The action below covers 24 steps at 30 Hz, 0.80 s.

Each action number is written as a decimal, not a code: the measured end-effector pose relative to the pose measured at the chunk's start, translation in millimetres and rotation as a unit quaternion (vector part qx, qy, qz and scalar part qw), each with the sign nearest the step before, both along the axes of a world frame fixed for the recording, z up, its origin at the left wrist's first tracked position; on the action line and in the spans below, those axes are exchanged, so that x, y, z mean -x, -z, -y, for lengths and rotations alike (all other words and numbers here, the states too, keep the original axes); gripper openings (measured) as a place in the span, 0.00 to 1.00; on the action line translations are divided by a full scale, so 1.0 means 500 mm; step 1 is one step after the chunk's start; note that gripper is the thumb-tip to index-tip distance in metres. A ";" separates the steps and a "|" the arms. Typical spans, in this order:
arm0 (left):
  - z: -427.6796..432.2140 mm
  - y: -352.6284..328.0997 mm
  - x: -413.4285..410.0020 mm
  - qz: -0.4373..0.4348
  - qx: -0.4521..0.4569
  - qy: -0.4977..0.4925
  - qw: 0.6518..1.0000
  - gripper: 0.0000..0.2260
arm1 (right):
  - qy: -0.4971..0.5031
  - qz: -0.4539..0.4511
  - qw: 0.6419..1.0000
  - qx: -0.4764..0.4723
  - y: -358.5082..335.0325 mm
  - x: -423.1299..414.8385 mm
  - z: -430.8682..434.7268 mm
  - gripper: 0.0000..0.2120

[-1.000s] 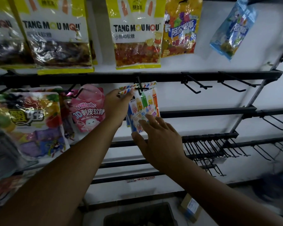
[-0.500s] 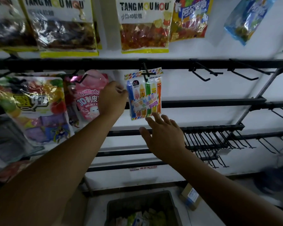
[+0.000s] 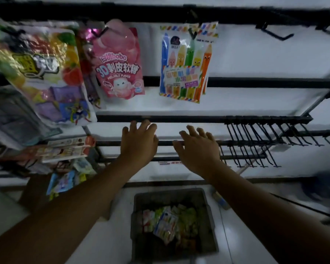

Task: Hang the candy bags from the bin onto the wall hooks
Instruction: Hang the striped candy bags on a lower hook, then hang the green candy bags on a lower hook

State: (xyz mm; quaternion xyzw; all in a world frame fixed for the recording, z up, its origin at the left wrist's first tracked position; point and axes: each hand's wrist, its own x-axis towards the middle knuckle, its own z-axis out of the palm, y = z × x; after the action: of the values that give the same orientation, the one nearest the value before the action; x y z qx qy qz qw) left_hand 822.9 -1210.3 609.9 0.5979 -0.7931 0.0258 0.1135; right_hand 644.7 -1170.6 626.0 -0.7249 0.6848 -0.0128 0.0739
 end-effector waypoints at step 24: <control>-0.164 0.493 -0.011 0.063 -0.306 -0.013 0.950 0.20 | -0.015 -0.038 0.971 -0.233 0.544 -0.031 -0.134 0.23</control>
State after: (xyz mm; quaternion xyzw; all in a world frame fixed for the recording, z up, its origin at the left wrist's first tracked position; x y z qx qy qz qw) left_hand 828.3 -1128.2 363.5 0.6110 -0.7608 -0.1791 -0.1254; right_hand 660.0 -1103.4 353.8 -0.6976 0.6604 0.1763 0.2150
